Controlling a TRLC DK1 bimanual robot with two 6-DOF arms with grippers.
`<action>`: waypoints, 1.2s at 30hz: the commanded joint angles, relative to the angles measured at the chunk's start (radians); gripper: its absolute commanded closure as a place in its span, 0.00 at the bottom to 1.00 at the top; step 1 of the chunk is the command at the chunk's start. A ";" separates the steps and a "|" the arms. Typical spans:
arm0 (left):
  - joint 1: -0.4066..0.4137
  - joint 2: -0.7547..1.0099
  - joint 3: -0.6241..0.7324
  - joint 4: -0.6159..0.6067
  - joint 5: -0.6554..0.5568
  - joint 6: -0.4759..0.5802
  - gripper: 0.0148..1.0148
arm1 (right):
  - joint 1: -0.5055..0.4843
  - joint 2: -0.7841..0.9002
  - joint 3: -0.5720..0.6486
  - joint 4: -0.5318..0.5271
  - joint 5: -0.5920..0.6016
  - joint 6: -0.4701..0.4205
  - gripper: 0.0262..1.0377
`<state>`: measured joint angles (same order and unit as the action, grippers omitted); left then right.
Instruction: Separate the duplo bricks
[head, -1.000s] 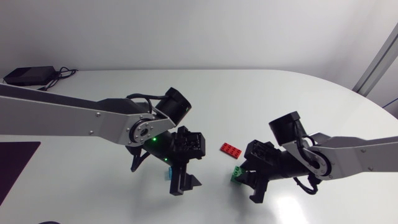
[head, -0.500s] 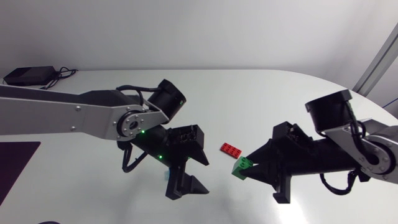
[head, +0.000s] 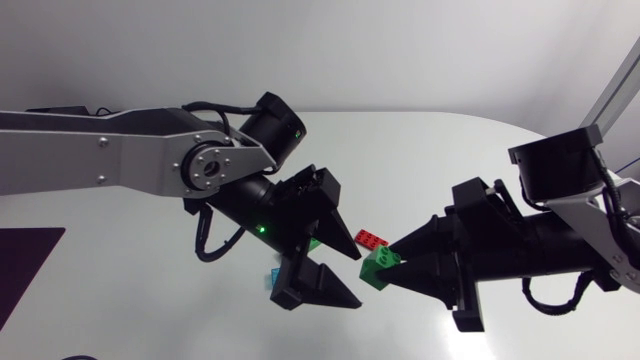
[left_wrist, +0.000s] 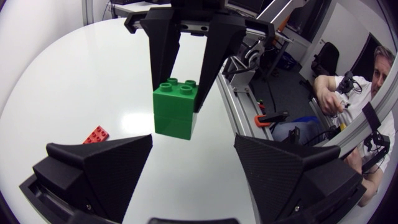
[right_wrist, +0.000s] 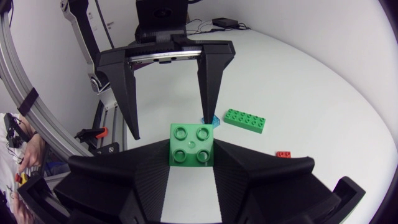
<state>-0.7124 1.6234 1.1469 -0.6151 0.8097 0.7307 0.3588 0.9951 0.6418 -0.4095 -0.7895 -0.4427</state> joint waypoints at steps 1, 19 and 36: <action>0.011 0.010 0.040 -0.023 0.040 -0.020 0.10 | 0.012 -0.016 0.022 -0.003 -0.022 0.045 0.75; 0.083 0.084 0.120 -0.127 0.227 0.003 0.14 | -0.035 -0.044 0.032 0.008 -0.183 0.122 0.75; 0.060 0.108 0.143 -0.140 0.249 -0.001 0.25 | -0.035 -0.012 0.021 0.055 -0.195 0.145 0.75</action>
<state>-0.6437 1.7103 1.2621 -0.7418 1.0412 0.7280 0.3271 0.9699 0.6601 -0.3649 -0.9730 -0.3248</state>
